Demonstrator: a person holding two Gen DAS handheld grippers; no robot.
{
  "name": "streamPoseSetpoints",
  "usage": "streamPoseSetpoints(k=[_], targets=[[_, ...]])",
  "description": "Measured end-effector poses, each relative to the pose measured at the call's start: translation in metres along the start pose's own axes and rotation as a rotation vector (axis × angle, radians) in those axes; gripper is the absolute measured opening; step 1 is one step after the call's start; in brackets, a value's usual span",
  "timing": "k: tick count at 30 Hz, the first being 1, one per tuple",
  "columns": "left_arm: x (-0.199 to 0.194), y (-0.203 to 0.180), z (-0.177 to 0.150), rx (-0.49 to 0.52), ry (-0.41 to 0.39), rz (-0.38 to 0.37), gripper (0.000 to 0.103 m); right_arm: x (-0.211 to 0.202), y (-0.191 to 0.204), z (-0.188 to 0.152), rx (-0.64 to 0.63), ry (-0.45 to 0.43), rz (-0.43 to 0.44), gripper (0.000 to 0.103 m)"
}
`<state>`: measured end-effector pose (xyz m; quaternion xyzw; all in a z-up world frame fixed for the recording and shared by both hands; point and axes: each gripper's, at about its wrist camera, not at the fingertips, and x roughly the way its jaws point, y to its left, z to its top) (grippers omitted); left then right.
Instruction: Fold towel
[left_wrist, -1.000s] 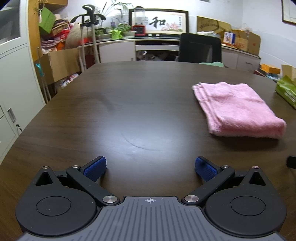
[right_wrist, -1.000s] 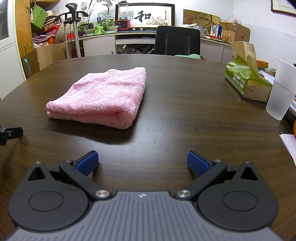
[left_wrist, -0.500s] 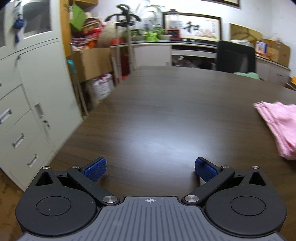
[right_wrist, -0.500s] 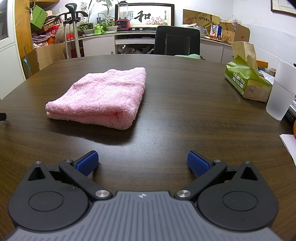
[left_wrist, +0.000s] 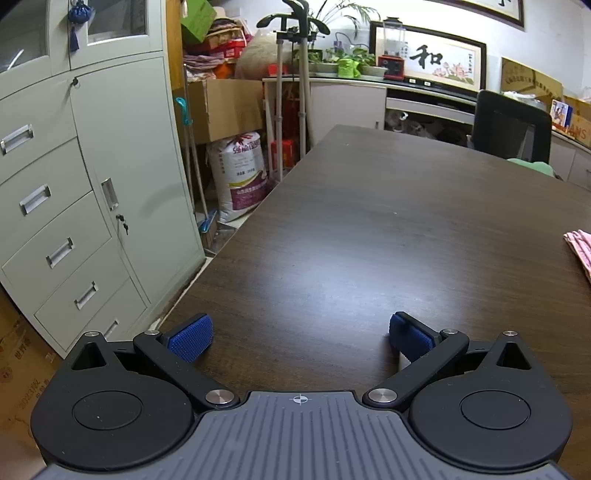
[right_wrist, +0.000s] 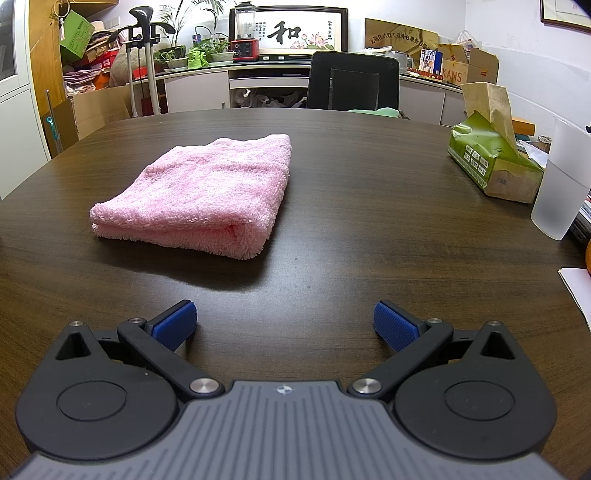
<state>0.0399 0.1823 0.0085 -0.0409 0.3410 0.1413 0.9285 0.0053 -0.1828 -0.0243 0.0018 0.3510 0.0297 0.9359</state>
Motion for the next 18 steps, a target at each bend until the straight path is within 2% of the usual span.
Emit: streamPoseSetpoints(k=[18], targets=[[0.0046,0.009,0.0012,-0.026,0.002,0.016,0.103,-0.0011,-0.0092,0.0,0.015,-0.005,-0.013,0.103]])
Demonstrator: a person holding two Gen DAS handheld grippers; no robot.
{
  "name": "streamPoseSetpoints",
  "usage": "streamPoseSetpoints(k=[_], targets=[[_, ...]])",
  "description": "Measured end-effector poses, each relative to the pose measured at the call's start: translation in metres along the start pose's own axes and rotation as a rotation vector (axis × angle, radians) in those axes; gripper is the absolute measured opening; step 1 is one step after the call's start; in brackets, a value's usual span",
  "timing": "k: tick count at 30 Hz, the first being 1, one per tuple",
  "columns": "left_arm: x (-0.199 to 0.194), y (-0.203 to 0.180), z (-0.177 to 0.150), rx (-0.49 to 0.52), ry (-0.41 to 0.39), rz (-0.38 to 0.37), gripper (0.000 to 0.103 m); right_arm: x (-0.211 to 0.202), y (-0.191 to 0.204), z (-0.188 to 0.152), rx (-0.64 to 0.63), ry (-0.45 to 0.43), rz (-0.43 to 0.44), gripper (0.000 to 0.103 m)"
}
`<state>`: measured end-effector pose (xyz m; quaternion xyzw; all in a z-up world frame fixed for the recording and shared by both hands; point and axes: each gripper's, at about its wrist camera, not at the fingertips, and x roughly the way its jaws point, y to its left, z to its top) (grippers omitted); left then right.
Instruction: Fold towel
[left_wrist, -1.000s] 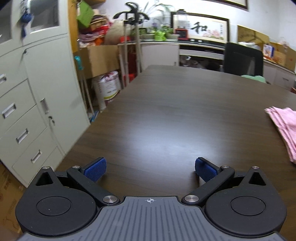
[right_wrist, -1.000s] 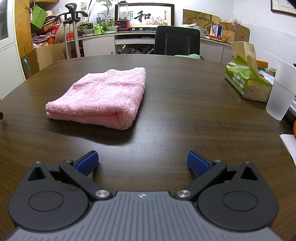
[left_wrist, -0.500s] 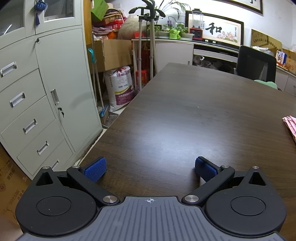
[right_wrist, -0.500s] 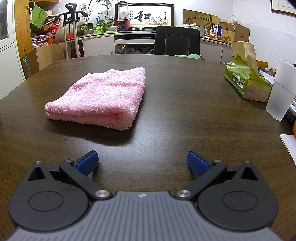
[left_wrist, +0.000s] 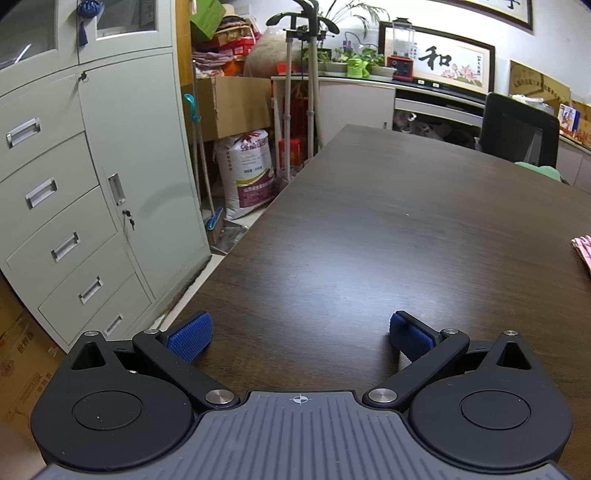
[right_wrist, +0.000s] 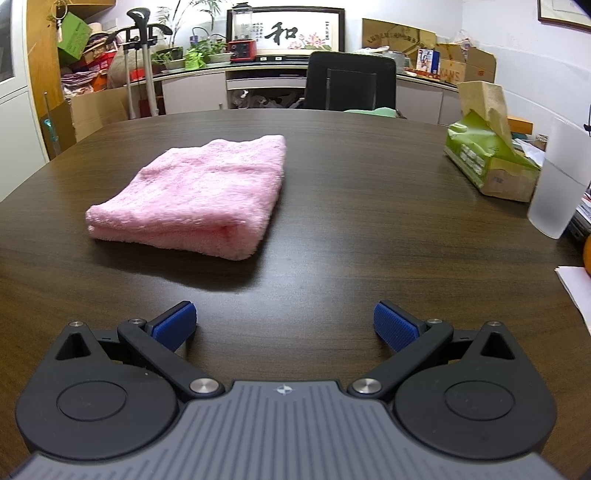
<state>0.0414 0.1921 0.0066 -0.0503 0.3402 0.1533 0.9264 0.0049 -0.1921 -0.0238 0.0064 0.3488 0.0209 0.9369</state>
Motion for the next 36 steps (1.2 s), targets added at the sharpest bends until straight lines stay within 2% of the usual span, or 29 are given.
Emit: streamPoseSetpoints(k=[8,10,15,21,36], targets=[[0.002,0.002,0.001,0.001,-0.001,0.001,0.103,-0.008,-0.06,0.007,0.116,-0.033,-0.09,0.103],[0.002,0.001,0.0,0.002,0.0,0.001,0.103,-0.006,-0.079,0.011,0.136,-0.015,-0.138,0.103],[0.001,0.001,0.0,0.002,0.0,0.002,0.103,0.006,-0.113,0.014,0.177,0.024,-0.19,0.103],[0.002,0.001,0.0,0.002,0.0,0.002,0.103,0.017,-0.131,0.012,0.172,0.034,-0.208,0.103],[0.002,0.002,0.0,0.001,0.001,0.002,0.103,0.024,-0.14,0.013,0.142,0.005,-0.173,0.103]])
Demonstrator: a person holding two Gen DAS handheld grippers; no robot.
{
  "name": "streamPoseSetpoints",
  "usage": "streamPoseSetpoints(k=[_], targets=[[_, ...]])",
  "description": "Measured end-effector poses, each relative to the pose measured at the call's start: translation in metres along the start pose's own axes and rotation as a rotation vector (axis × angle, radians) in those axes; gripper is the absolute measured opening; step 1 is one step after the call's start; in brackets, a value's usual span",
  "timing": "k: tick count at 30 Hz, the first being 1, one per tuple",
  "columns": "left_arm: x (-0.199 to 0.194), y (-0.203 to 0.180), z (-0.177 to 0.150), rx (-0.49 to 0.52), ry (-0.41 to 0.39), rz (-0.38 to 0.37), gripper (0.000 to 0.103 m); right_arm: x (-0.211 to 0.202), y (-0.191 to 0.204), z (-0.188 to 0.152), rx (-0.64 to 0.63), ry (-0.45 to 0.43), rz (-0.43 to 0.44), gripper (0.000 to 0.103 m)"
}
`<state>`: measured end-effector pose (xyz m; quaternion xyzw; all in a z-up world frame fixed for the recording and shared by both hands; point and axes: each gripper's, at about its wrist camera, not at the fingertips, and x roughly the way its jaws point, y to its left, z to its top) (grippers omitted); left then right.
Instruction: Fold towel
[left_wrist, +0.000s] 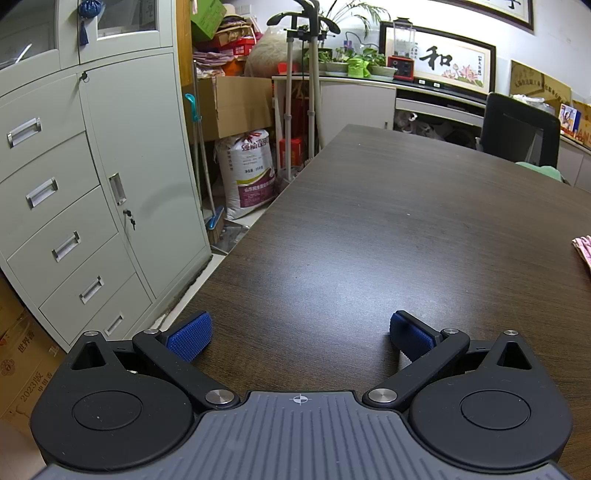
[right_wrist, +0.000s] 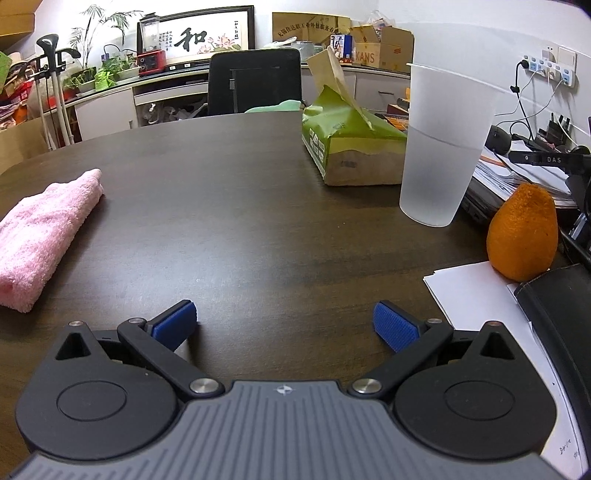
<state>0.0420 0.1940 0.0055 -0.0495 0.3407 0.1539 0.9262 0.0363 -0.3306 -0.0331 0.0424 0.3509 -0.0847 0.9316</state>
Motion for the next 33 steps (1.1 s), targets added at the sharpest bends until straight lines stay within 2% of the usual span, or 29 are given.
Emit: streamPoseSetpoints(k=[33], targets=[[0.0011,-0.0024,-0.0009,-0.002,0.001,0.003,0.103,0.0,-0.0007,0.0009,-0.004,0.001,0.005,0.103]])
